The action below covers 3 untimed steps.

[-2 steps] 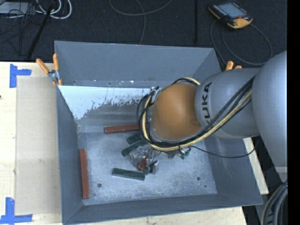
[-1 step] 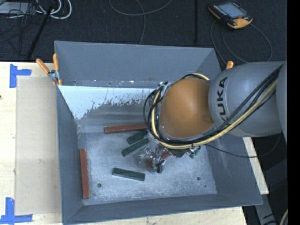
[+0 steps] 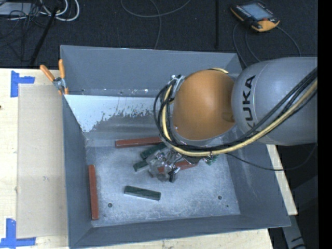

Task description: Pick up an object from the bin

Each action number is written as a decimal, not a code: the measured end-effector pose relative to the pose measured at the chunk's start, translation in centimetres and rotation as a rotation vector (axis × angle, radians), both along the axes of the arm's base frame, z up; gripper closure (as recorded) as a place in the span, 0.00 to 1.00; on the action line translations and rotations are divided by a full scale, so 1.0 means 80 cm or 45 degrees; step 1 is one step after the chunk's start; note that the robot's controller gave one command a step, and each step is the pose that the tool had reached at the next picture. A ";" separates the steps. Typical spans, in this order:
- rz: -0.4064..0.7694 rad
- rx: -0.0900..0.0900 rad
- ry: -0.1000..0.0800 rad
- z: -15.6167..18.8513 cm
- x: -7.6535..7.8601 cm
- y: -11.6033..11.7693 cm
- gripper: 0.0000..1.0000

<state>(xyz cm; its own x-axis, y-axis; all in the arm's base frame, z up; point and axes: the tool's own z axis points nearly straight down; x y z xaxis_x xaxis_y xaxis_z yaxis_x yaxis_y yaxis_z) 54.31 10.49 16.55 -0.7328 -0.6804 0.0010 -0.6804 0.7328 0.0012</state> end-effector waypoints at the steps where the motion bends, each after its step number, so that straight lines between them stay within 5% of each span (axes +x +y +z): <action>1: -0.366 -0.003 0.006 -0.060 -0.014 -0.056 0.00; 2: -0.362 0.000 0.000 -0.057 -0.012 -0.054 0.00; 3: -0.551 -0.001 -0.008 -0.082 0.037 -0.014 0.00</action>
Offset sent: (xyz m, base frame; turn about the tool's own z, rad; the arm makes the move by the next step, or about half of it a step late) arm 0.0000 0.0000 0.0000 0.0000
